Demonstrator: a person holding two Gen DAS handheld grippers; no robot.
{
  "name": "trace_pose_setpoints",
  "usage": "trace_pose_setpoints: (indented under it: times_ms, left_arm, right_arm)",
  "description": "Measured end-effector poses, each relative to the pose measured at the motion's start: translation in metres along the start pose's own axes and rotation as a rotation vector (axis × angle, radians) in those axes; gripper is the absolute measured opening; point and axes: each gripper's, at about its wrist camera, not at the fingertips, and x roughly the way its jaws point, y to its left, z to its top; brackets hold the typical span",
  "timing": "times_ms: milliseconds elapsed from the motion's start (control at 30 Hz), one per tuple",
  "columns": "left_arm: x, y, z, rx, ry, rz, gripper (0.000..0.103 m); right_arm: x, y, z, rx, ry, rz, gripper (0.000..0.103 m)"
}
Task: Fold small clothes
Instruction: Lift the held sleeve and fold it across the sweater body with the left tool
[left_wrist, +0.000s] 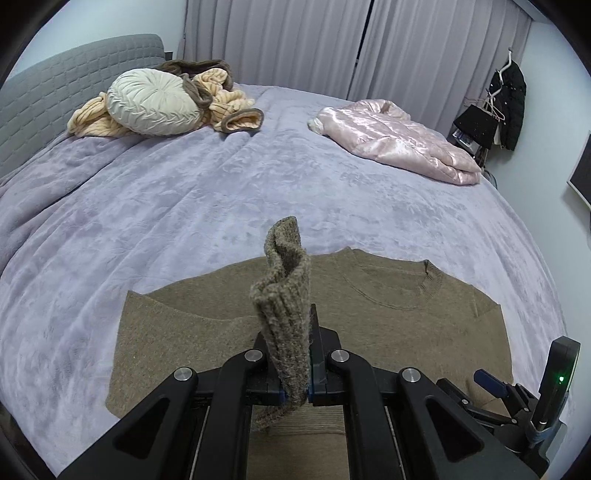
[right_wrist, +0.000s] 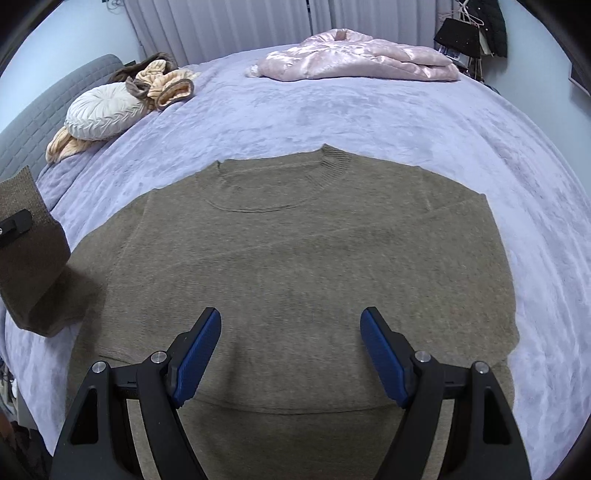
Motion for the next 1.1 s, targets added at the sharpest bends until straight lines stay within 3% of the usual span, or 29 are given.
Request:
trace_pose_setpoints:
  times_ms: [500, 867, 1100]
  left_arm:
    - [0.034, -0.148, -0.043, 0.194, 0.070, -0.054, 0.008]
    - [0.042, -0.206, -0.052, 0.267, 0.086, -0.094, 0.008]
    - [0.068, -0.224, -0.064, 0.284, 0.167, -0.176, 0.008]
  right_arm:
    - [-0.020, -0.081, -0.013, 0.051, -0.016, -0.023, 0.081]
    - [-0.029, -0.129, -0.021, 0.119, -0.030, -0.043, 0.081]
    - [-0.030, -0.144, -0.025, 0.129, -0.042, -0.050, 0.080]
